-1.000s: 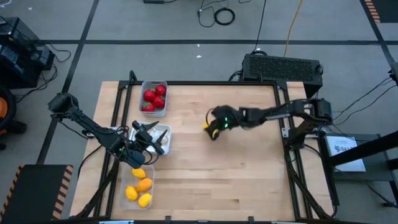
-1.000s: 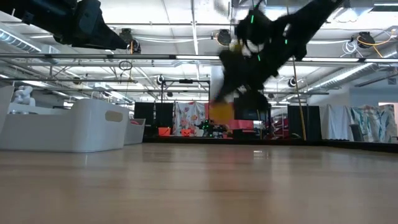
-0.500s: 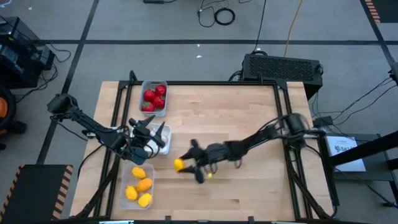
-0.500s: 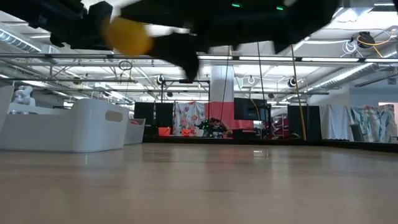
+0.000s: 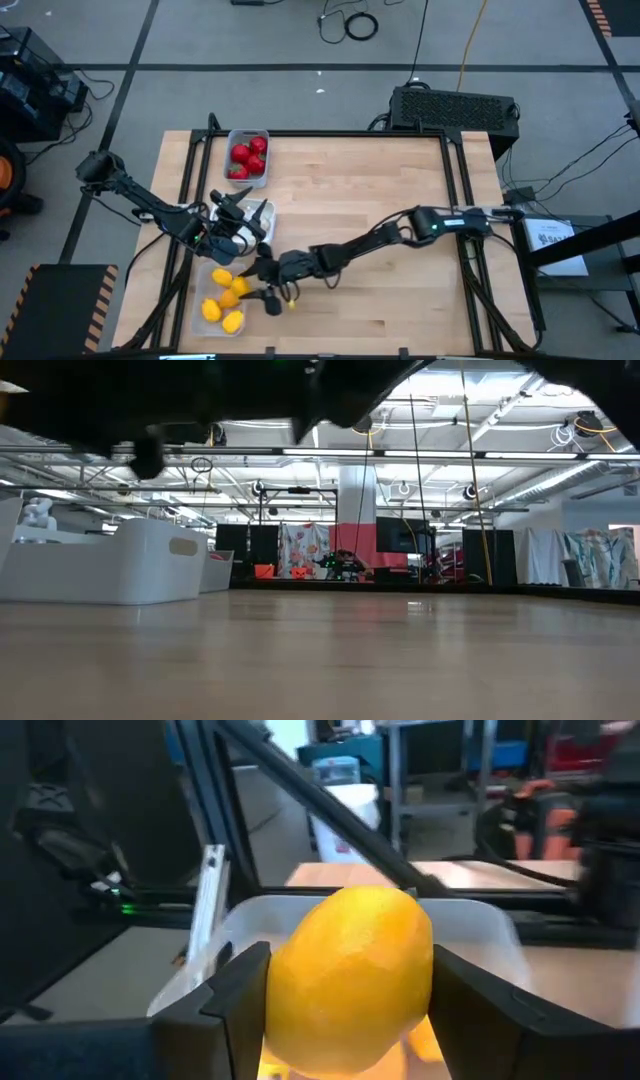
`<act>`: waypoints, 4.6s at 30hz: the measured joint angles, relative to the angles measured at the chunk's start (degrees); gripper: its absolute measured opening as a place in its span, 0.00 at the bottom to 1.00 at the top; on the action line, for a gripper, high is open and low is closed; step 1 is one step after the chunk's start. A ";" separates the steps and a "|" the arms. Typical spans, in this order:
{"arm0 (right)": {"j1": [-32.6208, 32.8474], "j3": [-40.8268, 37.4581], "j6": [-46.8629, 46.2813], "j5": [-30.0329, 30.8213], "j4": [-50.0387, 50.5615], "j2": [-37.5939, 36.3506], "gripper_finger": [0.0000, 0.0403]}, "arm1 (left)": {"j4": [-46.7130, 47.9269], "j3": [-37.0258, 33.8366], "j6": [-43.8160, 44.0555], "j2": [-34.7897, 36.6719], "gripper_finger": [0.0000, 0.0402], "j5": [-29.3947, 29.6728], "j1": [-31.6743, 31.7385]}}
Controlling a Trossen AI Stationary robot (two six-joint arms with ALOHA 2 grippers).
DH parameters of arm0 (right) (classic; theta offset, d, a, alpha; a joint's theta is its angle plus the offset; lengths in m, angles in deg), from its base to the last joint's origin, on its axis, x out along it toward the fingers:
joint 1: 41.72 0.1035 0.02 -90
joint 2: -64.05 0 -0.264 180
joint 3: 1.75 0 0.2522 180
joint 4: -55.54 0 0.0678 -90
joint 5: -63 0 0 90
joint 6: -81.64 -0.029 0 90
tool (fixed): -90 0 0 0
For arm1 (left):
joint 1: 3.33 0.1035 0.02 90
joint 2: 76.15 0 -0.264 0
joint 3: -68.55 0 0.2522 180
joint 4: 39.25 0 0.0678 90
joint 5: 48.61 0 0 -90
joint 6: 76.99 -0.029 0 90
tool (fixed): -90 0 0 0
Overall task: Sort produce into baskets
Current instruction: Put the yellow lemon into the transparent bin, then return to Home Position
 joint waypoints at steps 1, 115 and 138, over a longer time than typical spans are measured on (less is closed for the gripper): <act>-0.02 1.98 -0.01 -0.97 0.16 1.34 0.53 | 0.00 0.00 -0.04 0.00 0.64 0.00 0.00; -20.19 -100.39 -2.38 6.40 11.10 -112.51 0.37 | -20.25 -23.56 -8.66 35.45 0.64 -47.89 14.80; -21.68 -106.84 0.63 10.88 17.63 -126.92 0.37 | -18.89 -24.09 -8.11 35.45 0.64 -49.06 14.81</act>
